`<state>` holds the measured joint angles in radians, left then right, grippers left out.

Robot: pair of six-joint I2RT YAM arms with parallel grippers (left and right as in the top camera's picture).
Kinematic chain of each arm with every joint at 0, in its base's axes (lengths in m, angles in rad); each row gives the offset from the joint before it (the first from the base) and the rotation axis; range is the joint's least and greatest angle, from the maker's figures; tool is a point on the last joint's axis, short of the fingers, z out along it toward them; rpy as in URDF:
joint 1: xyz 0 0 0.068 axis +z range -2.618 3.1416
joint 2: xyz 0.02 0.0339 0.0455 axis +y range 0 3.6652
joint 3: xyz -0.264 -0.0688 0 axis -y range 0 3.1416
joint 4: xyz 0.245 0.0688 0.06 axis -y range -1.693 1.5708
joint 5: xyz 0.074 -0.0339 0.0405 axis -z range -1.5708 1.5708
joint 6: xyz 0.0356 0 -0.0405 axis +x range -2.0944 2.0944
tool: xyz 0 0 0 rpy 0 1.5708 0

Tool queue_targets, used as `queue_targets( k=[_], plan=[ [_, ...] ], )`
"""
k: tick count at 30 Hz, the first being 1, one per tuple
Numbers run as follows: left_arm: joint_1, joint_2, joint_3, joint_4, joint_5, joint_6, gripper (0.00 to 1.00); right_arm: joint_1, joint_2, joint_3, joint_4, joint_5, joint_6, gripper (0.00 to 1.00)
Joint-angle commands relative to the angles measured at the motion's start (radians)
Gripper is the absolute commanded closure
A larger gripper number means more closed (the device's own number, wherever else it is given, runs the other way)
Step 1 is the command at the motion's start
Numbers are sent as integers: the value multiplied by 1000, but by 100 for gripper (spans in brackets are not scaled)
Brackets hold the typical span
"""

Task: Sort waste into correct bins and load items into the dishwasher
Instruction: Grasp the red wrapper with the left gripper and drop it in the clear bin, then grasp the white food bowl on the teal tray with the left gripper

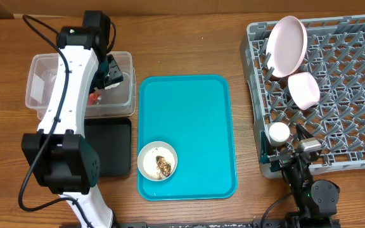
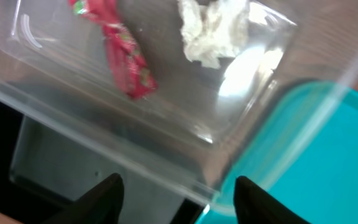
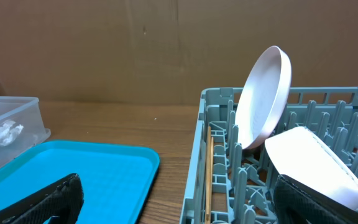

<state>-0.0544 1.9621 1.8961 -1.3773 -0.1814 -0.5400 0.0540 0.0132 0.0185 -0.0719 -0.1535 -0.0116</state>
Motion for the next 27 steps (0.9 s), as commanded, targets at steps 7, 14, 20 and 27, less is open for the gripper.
queue_targets(
  k=[7, 14, 20, 27],
  plan=[
    [-233, -135, 71, -167, -30, -71, 39, -4, -7, -10, 3, -5, -4, 0],
    [-539, -138, -71, -206, -55, -218, 38, -4, -7, -10, 3, -5, -4, 0],
    [-729, -137, -279, -126, -50, -421, 48, -4, -7, -10, 3, -5, -4, 0],
    [-771, -137, -457, -7, 0, -481, 51, -4, -7, -10, 3, -5, -4, 0]
  ],
)
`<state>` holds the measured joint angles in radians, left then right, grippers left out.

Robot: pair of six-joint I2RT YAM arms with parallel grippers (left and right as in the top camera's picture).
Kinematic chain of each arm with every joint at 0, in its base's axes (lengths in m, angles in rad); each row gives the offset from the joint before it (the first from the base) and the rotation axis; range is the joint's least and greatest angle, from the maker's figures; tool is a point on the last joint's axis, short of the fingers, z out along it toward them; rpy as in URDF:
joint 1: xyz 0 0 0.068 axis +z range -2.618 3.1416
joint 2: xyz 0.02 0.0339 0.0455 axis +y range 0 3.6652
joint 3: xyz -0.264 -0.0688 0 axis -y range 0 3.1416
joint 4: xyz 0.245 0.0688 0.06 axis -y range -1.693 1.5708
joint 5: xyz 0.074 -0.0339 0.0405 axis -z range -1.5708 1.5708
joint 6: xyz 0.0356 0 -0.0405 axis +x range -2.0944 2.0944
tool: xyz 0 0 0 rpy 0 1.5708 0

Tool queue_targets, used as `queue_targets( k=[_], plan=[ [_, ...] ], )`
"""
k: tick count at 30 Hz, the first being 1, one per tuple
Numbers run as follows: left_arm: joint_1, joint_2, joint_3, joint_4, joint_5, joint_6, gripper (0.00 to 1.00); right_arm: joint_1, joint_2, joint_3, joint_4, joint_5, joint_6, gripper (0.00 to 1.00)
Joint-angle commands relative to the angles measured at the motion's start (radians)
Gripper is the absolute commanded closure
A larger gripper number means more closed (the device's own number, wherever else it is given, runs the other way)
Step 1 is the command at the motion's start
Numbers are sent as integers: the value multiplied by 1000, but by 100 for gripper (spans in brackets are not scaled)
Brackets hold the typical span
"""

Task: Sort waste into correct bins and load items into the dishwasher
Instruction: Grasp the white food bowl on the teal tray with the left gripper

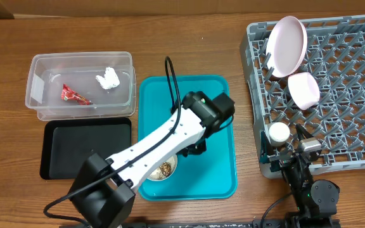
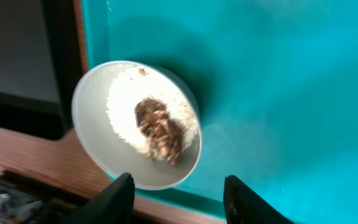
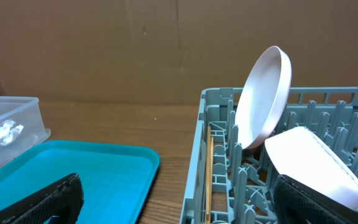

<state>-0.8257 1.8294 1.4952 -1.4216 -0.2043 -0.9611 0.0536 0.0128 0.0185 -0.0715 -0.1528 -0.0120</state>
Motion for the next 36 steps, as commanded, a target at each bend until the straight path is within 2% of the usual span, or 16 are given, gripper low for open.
queue_targets(
  k=[1, 4, 8, 12, 15, 28, 34, 36],
  plan=[
    [1, -4, -80, 63, 36, -47, 52, -3, -7, -10, 3, -5, -3, 0],
    [1, -4, -155, 167, 84, 14, 55, -3, -7, -10, 3, -5, -3, 0],
    [2, -2, -230, 276, 137, 68, 55, -3, -7, -10, 3, -5, -3, 0],
    [23, -2, -238, 270, 139, 72, 56, -3, -7, -10, 3, -5, -3, 0],
    [43, -2, -240, 277, 147, 124, 67, -3, -7, -10, 3, -5, -3, 0],
    [50, 16, -290, 328, 114, 233, 71, -3, -7, -10, 3, -5, -3, 0],
    [50, 58, -290, 345, 77, 285, 76, -3, -7, -10, 3, -5, -3, 0],
    [52, 71, -290, 350, 60, 297, 81, -3, -7, -10, 3, -5, -3, 0]
  ],
)
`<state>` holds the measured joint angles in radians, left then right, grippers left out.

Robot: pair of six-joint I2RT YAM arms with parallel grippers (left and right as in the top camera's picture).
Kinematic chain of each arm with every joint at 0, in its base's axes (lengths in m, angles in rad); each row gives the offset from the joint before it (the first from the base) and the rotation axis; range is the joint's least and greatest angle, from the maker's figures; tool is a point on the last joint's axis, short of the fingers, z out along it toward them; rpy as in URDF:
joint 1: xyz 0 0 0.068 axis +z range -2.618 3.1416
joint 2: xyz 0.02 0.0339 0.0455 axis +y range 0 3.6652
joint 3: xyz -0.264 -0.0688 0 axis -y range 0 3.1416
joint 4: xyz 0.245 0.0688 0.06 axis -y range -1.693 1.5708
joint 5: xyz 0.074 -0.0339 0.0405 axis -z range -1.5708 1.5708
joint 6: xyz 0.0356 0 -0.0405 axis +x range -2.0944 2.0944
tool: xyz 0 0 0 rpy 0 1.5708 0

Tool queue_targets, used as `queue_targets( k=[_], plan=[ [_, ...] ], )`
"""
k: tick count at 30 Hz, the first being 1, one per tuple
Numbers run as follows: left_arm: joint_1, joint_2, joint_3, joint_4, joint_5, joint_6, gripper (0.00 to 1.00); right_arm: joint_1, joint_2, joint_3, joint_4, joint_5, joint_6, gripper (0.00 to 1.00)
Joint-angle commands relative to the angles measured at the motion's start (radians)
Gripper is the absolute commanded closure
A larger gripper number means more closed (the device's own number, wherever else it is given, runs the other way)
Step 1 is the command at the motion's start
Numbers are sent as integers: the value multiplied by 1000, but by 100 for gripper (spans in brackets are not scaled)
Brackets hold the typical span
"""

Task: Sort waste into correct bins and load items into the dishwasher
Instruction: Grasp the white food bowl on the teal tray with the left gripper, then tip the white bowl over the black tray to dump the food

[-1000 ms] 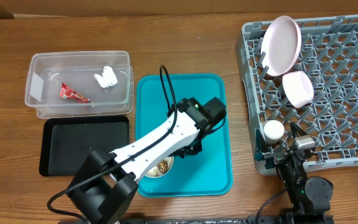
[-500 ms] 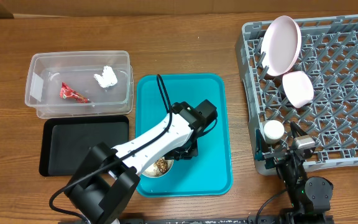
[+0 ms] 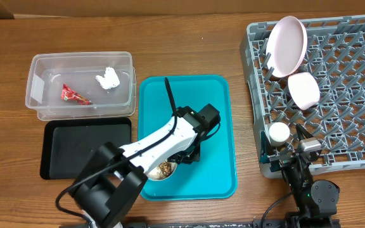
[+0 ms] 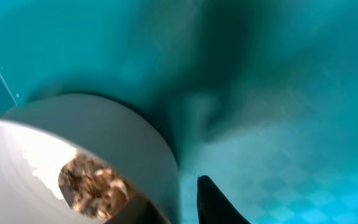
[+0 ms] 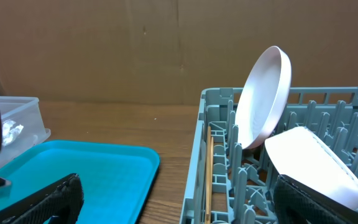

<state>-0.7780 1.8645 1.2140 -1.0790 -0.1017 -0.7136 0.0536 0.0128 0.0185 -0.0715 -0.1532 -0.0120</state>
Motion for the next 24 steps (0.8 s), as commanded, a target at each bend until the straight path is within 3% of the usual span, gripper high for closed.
queue_targets(
  k=[1, 5, 10, 19, 24],
  plan=[
    [5, 39, -9, 11, -50, 50, 82, -3, -7, -10, 3, -5, -3, 0],
    [6, 43, -8, 21, -78, 49, 96, -3, -7, -10, 3, -5, -3, 0],
    [6, 42, 35, -14, -82, 36, 96, -3, -7, -10, 3, -5, -3, 0],
    [23, 23, 238, -227, -97, -59, 96, -3, -7, -10, 3, -5, -3, 0],
    [98, -39, 262, -259, 47, -84, 96, -3, -7, -10, 3, -5, -3, 0]
  ],
)
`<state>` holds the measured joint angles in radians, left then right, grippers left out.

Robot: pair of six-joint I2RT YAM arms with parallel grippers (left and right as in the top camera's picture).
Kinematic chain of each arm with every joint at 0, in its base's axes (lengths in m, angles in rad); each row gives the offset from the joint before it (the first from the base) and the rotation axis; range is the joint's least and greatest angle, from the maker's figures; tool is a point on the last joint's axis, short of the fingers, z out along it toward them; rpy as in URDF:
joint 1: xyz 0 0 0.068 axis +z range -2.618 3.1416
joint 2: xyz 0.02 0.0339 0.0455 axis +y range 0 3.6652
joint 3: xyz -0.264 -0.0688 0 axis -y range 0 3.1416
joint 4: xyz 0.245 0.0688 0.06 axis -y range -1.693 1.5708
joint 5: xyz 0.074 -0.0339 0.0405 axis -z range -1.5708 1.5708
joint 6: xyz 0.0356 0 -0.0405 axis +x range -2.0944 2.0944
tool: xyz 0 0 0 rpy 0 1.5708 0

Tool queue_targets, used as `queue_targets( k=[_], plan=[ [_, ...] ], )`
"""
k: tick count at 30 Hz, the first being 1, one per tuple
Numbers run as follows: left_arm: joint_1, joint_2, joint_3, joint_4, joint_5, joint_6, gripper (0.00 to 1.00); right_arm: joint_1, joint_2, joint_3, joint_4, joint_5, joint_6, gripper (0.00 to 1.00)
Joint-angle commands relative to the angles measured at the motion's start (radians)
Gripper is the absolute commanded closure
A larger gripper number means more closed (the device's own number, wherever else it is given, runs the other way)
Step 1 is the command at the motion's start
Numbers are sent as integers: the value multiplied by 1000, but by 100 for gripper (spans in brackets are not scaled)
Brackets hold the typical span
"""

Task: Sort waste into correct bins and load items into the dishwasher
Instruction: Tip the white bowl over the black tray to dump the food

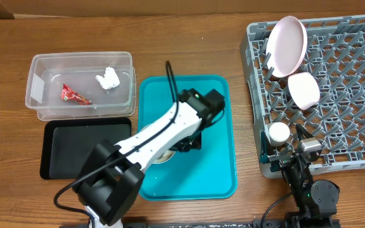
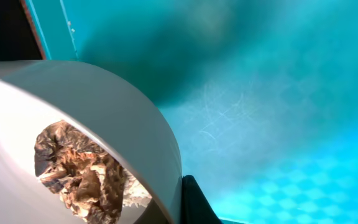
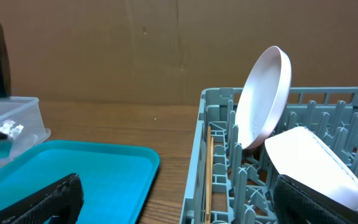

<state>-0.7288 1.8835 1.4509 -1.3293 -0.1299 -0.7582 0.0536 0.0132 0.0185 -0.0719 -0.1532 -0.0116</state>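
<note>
A white bowl (image 2: 73,124) holding brown food scraps (image 2: 82,171) fills the left wrist view. My left gripper (image 2: 179,206) is shut on its rim, one finger outside the wall and one inside. From overhead the left arm (image 1: 185,136) reaches across the teal tray (image 1: 217,171) and covers nearly all of the bowl. My right gripper (image 3: 185,202) rests open at the front left corner of the grey dish rack (image 1: 353,101), holding nothing.
The rack holds a pink plate (image 1: 287,41), a pink bowl (image 1: 303,89) and a white cup (image 1: 278,132). At the left, a clear bin (image 1: 43,101) contains a red wrapper (image 1: 73,95) and white tissue (image 1: 109,77). A black tray (image 1: 81,149) lies in front of it.
My left gripper's fingers stood astride the bowl's rim with a gap; now they pinch it. The bowl has shifted from the tray's front left to under the arm. The right arm is unmoved.
My left gripper was open over the clear bin with the wrapper and tissue in it. Then it hung open above the bowl of scraps on the teal tray. Then it was down at the bowl's rim, and now it grips that rim.
</note>
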Motion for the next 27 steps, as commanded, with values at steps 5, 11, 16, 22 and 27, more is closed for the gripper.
queue_targets(
  k=[5, 11, 16, 22, 27],
  plan=[
    [166, -129, 24, 5, 143, 29, 96, -3, -7, -10, 3, -5, -4, 0],
    [338, -197, 3, 5, 260, 143, 96, -3, -7, -10, 3, -5, -4, 0],
    [450, -269, -89, 31, 288, 193, 95, -3, -7, -10, 3, -5, -4, 0],
    [609, -401, -247, 142, 469, 308, 96, -3, -7, -10, 3, -5, -4, 0],
    [829, -469, -401, 256, 735, 499, 96, -3, -7, -10, 3, -5, -4, 0]
  ],
)
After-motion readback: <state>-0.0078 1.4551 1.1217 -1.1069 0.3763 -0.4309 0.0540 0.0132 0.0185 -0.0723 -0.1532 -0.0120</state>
